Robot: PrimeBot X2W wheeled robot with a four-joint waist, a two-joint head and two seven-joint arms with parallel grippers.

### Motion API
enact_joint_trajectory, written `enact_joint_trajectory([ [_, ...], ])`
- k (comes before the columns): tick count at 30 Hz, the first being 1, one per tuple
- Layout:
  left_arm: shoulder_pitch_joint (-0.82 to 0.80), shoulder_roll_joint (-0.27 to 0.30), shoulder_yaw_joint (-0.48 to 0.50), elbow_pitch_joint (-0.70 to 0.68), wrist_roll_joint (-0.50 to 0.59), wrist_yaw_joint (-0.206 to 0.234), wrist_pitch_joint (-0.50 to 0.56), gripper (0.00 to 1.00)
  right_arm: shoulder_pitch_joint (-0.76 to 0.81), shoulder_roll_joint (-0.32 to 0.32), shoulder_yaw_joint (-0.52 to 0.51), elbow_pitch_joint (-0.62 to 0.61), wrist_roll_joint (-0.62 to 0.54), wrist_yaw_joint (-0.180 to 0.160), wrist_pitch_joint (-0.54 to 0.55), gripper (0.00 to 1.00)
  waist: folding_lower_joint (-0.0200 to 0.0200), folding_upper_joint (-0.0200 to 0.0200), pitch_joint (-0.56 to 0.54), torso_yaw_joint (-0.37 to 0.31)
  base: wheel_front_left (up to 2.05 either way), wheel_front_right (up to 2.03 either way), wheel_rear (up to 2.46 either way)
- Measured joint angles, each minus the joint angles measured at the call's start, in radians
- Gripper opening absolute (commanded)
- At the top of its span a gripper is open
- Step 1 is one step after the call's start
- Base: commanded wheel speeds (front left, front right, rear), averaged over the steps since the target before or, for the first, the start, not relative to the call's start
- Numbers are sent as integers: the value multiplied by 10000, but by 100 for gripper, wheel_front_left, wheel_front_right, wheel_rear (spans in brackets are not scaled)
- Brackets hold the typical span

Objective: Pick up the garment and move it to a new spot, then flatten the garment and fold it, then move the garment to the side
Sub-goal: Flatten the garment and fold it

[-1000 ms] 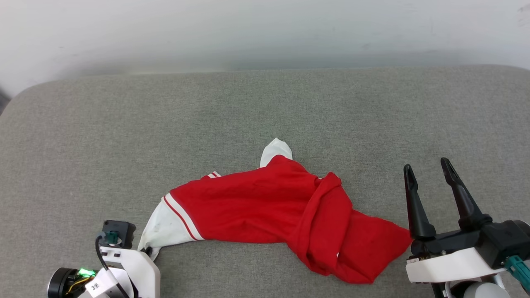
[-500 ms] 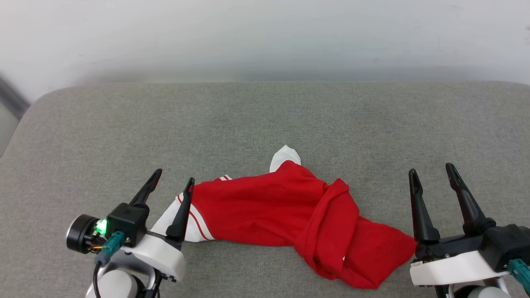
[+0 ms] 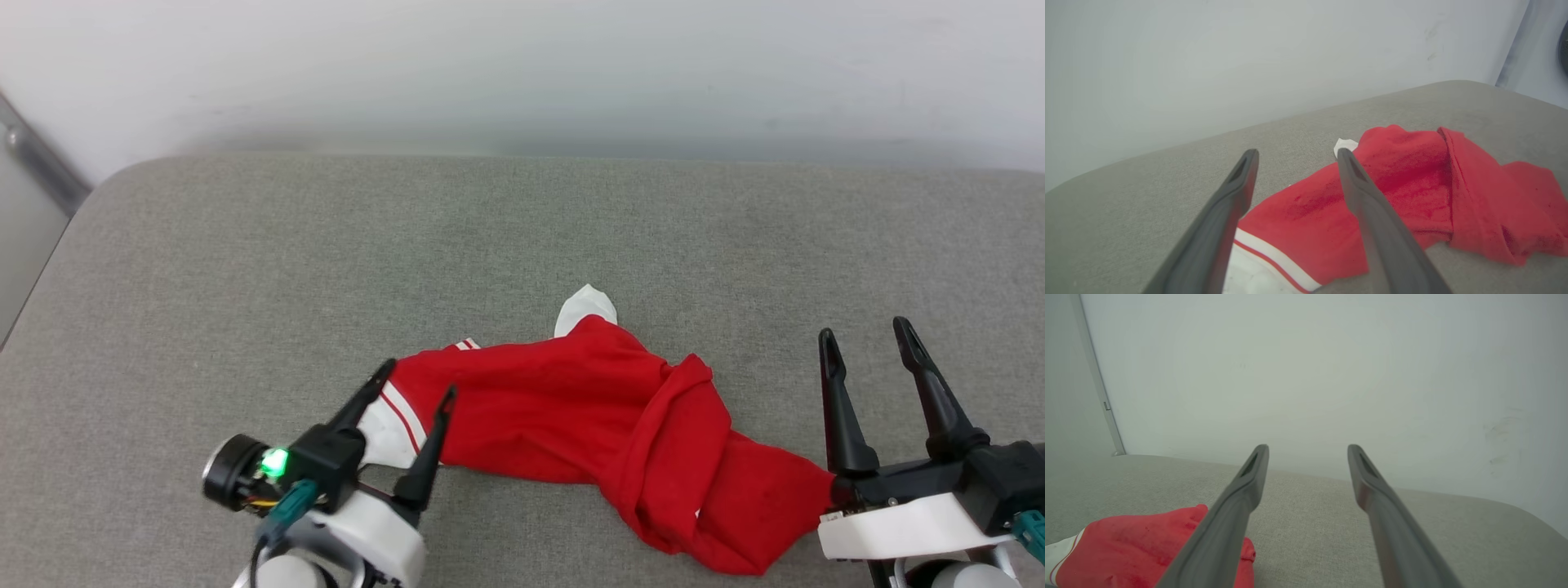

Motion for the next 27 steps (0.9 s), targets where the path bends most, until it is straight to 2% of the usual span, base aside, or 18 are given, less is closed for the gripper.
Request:
enact_joint_trajectory([
  [7,-1115,-355,-1016,100,-221,-683,2612,100,-104,0,217,-42,8,2,0,100,1,0,321,-123,0,0,0],
  [13,-2095,-752,-1674,443,-794,-966,5706,100,-193,0,341,-40,-96,2,0,100,1,0,656,-412,0,0,0],
  [18,-2856,-1229,-2268,474,-1498,-1281,7664,100,-363,-2,393,-46,-123,0,0,100,1,0,942,-723,0,0,0],
  [23,-3304,-1484,-2811,901,-1701,-1379,8633,100,-477,-2,535,-56,-88,2,0,100,1,0,1235,-1081,0,0,0],
  [27,-3508,-1615,-3104,1549,-1476,-1375,8704,100,-522,-2,548,-59,-27,0,0,100,1,0,1461,-1360,0,0,0],
])
